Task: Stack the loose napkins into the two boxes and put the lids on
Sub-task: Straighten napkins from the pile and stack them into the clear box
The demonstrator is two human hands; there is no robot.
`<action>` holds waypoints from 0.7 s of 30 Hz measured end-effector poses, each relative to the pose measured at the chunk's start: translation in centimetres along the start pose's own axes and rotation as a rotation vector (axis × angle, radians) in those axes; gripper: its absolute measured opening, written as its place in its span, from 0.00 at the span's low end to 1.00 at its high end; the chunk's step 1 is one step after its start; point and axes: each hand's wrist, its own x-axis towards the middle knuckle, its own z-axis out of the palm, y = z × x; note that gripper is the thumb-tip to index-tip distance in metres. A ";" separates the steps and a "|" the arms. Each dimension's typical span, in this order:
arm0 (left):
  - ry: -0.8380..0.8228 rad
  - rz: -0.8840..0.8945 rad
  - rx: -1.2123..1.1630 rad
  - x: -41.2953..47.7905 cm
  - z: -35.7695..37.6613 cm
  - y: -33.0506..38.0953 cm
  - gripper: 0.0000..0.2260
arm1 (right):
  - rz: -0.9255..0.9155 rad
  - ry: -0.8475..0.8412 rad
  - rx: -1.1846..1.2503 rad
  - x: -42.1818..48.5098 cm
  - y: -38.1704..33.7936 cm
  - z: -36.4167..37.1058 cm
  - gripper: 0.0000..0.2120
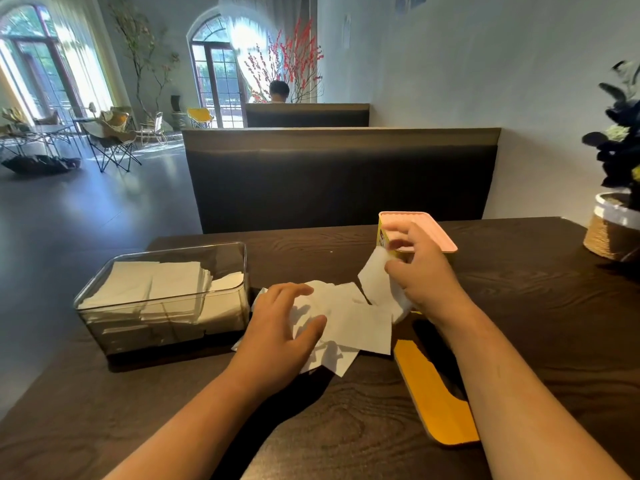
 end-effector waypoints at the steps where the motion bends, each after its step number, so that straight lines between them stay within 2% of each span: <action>1: 0.013 0.000 -0.013 0.0 0.0 -0.1 0.19 | -0.028 0.060 0.055 0.0 -0.4 -0.1 0.25; 4: 0.057 0.017 -0.065 0.0 0.0 0.5 0.19 | -0.059 0.129 0.324 -0.5 -1.5 0.0 0.23; 8: 0.073 -0.024 -0.234 -0.1 -0.5 1.7 0.28 | -0.029 0.013 0.528 -2.0 -2.8 2.4 0.22; 10: 0.010 -0.033 -0.422 -0.2 -0.8 1.8 0.32 | -0.010 -0.068 0.572 -2.7 -2.9 3.8 0.21; 11: -0.025 -0.051 -0.547 -0.2 -0.8 1.9 0.30 | -0.004 -0.114 0.582 -3.1 -2.9 4.5 0.21; 13: -0.054 -0.106 -0.712 -0.4 -1.0 2.6 0.20 | -0.002 -0.192 0.542 -3.8 -2.4 5.9 0.19; 14: -0.031 -0.130 -0.721 -0.4 -1.1 2.9 0.16 | -0.011 -0.217 0.499 -4.1 -2.2 6.5 0.18; 18: 0.029 -0.304 -0.795 -0.1 -1.4 2.8 0.12 | -0.090 -0.276 0.348 -4.7 -2.0 7.3 0.16; 21: 0.105 -0.417 -0.938 0.5 -2.2 2.3 0.12 | -0.150 -0.176 0.244 -4.3 -2.1 6.4 0.13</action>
